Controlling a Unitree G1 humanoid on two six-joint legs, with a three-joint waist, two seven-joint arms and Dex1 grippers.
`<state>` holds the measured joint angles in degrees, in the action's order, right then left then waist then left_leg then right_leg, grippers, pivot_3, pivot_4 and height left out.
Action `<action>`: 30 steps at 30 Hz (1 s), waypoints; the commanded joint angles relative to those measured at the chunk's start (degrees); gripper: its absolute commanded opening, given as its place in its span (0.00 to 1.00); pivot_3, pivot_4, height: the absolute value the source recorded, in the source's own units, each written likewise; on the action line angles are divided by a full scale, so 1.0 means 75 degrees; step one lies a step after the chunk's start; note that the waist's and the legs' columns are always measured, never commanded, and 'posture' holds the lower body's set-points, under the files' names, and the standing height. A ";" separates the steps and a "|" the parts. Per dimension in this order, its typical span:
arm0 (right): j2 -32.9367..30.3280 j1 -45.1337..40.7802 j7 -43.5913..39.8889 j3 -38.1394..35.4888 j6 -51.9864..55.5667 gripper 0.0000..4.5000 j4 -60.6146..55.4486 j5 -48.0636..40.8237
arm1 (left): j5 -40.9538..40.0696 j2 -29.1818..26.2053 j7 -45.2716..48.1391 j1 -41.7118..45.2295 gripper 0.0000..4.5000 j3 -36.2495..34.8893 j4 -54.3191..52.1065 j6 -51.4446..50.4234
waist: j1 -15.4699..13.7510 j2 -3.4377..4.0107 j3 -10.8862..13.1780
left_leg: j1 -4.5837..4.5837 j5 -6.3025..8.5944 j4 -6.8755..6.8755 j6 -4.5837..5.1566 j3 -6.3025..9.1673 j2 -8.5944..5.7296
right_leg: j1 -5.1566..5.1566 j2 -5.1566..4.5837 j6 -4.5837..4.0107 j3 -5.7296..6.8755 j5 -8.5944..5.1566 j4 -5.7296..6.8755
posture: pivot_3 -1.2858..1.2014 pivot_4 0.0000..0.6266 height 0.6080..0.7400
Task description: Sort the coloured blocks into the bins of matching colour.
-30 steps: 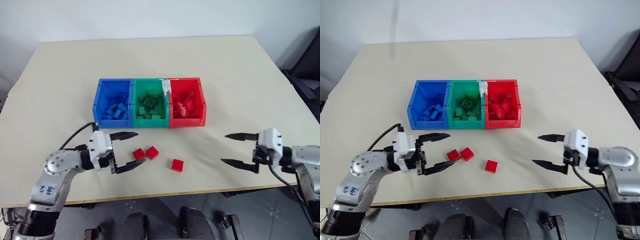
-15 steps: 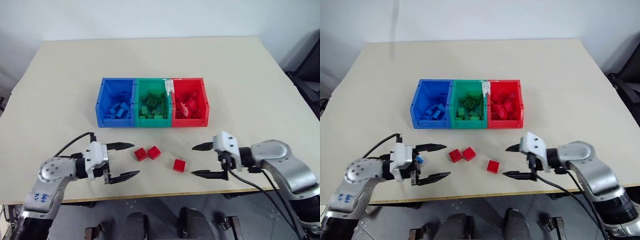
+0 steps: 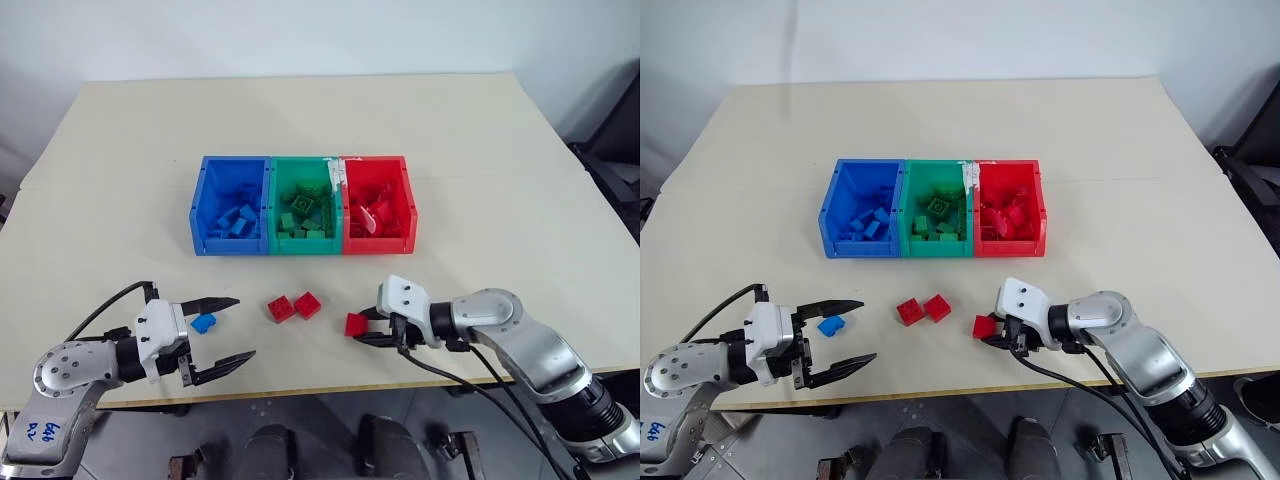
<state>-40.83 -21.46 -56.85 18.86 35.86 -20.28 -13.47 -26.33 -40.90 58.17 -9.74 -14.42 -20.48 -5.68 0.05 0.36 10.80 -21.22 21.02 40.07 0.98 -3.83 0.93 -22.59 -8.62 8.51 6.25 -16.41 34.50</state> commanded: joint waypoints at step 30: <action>-0.0211 -0.1435 -0.2659 -0.3378 -0.4784 1.00 0.4620 -0.1338 | -0.0399 0.0357 -0.0939 0.0220 1.00 -0.0559 -0.0478 -0.0331 | -0.0046 0.0008 0.0005 | -0.0010 0.0001 -0.0004 0.0002 -0.0041 -0.0004 | 0.0009 0.0001 -0.0001 0.0019 0.0000 -0.0007 | 0.52 0.24 1.00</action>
<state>-40.09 -33.83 -73.57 -3.77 1.75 16.94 -22.03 -30.04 -37.75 50.68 -8.85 -19.82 -23.85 -9.26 -0.29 0.43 10.83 -21.28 21.03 40.04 1.00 -4.18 0.90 -22.49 -8.61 8.50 6.41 -16.42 34.43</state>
